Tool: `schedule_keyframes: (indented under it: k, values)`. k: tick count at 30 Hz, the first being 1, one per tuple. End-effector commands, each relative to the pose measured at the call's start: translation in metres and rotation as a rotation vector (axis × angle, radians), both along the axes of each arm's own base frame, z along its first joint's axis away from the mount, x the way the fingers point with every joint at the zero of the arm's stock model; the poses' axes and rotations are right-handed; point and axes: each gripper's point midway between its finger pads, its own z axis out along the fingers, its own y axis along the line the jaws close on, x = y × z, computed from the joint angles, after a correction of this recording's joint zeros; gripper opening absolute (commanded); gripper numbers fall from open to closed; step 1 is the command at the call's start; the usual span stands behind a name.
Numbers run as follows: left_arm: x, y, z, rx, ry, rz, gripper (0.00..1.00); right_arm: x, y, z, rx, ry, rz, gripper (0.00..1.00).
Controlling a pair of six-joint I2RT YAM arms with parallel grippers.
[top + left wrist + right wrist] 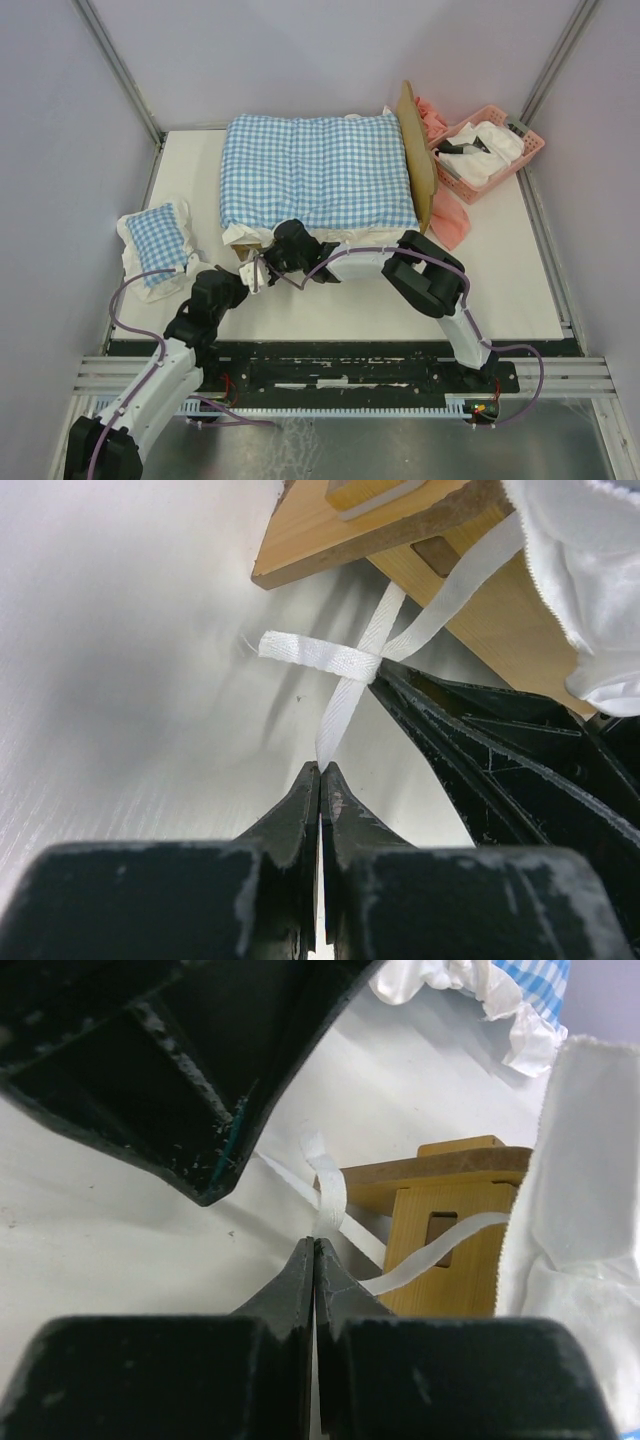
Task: Set up the pet bed
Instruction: Tie the ropes to the bed frame.
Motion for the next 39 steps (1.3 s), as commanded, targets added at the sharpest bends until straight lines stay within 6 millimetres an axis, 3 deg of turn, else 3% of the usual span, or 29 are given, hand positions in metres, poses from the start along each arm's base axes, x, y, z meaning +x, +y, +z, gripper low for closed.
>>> schedule_keyframes:
  k: [1, 6, 7, 9, 11, 15, 20, 28, 33, 39]
  values:
    - [0.0, 0.003, 0.004, 0.018, -0.01, 0.003, 0.03, 0.015, 0.015, 0.035, 0.101, -0.031, -0.05, 0.02]
    - [0.0, 0.004, 0.005, 0.015, -0.016, 0.006, 0.03, 0.008, 0.014, 0.045, 0.135, -0.008, -0.032, 0.02]
    - [0.0, 0.004, 0.005, 0.016, -0.017, 0.006, 0.03, 0.006, 0.014, 0.043, 0.128, -0.003, -0.021, 0.04]
    - [0.0, 0.004, 0.004, 0.017, -0.012, 0.004, 0.03, 0.006, 0.013, 0.039, 0.125, -0.002, -0.023, 0.22]
    - [0.0, 0.003, 0.003, 0.015, -0.013, 0.004, 0.03, 0.008, 0.014, 0.039, 0.135, -0.012, -0.03, 0.32]
    - [-0.001, 0.003, 0.002, 0.014, -0.011, 0.002, 0.03, 0.011, 0.015, 0.034, 0.131, -0.012, -0.039, 0.35]
    - [0.0, 0.004, 0.003, 0.014, -0.015, 0.005, 0.03, 0.015, 0.017, 0.031, 0.123, -0.017, -0.054, 0.27]
    - [-0.001, 0.003, 0.002, 0.011, -0.014, 0.006, 0.03, 0.02, 0.015, 0.028, 0.099, -0.017, -0.076, 0.32]
    - [-0.001, 0.004, 0.002, 0.009, -0.018, 0.009, 0.03, 0.023, 0.014, 0.032, 0.097, -0.029, -0.092, 0.02]
    - [-0.002, 0.004, -0.002, 0.007, -0.013, 0.01, 0.03, 0.018, 0.012, 0.05, 0.138, -0.023, -0.083, 0.02]
